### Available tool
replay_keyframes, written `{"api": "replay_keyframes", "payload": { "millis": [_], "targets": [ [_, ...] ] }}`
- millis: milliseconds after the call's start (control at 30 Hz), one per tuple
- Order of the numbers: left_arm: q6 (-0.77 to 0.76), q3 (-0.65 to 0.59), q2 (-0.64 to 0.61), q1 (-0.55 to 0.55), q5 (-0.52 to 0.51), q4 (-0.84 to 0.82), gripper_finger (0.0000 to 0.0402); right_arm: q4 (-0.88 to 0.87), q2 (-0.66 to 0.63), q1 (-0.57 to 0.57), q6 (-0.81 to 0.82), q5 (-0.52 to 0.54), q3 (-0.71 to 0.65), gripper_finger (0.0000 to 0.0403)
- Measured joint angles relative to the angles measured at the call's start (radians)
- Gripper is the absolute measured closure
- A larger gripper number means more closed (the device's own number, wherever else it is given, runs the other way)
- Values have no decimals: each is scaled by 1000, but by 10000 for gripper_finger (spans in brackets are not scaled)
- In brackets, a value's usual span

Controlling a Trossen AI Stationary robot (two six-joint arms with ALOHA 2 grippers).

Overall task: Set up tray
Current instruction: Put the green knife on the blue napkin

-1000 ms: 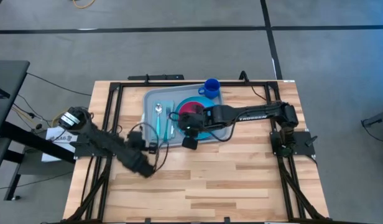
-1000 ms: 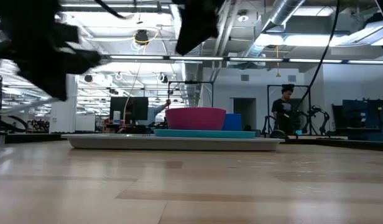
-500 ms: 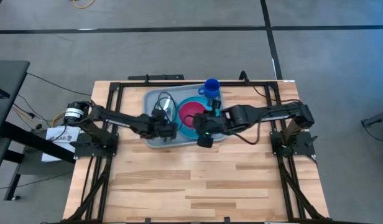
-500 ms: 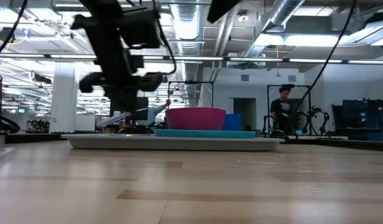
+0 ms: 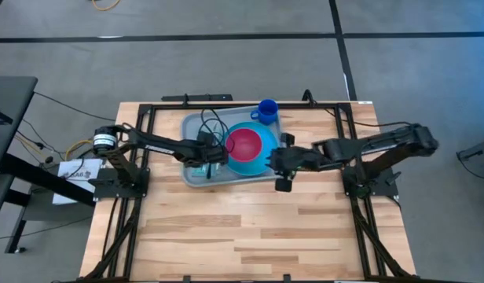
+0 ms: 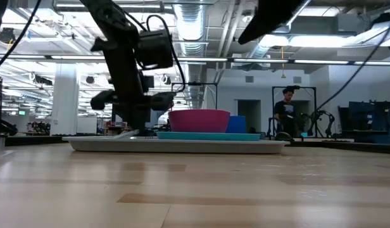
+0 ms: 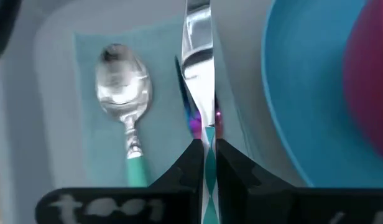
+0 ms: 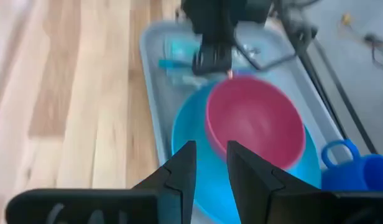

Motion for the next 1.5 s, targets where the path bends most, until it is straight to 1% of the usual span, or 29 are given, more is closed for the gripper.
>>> {"api": "replay_keyframes", "payload": {
  "millis": [67, 167, 267, 300, 400, 667, 833, 967, 1067, 1333, 1433, 1500],
  "targets": [
    [1, -1, 12, 10, 9, 7, 390, 188, -65, -1, 11, 2, -131, 319],
    [-7, 1, 21, 26, -2, 12, 390, 400, -147, -3, 17, 8, -295, 319],
    [-8, 0, 23, 46, 2, 9, 390, 569, -199, -2, 59, 8, -420, 319],
    [-8, 0, 24, 54, 9, 11, 390, 590, -211, -2, 55, 7, -446, 319],
    [-11, 0, 24, 74, 23, 7, 390, 610, -240, -3, 55, 8, -482, 319],
    [-15, 0, 24, 97, 27, 7, 389, 637, -287, -7, 56, 8, -484, 319],
    [-4, 0, 24, 96, 32, 7, 370, 635, -291, -7, 56, 8, -484, 319],
    [-2, 0, 24, 96, 86, 7, 352, 635, -291, -7, 56, 8, -484, 319],
    [-3, 0, 24, 96, 122, 0, 346, 636, -291, -7, 56, 8, -484, 319],
    [-15, 0, 24, 96, 130, -24, 350, 636, -291, -7, 56, 8, -484, 319],
    [30, 0, 24, 95, 131, -24, 352, 635, -291, -7, 57, 8, -484, 319],
    [52, 4, 22, 95, 156, -38, 353, 636, -291, -7, 57, 8, -484, 319]
  ]
}}
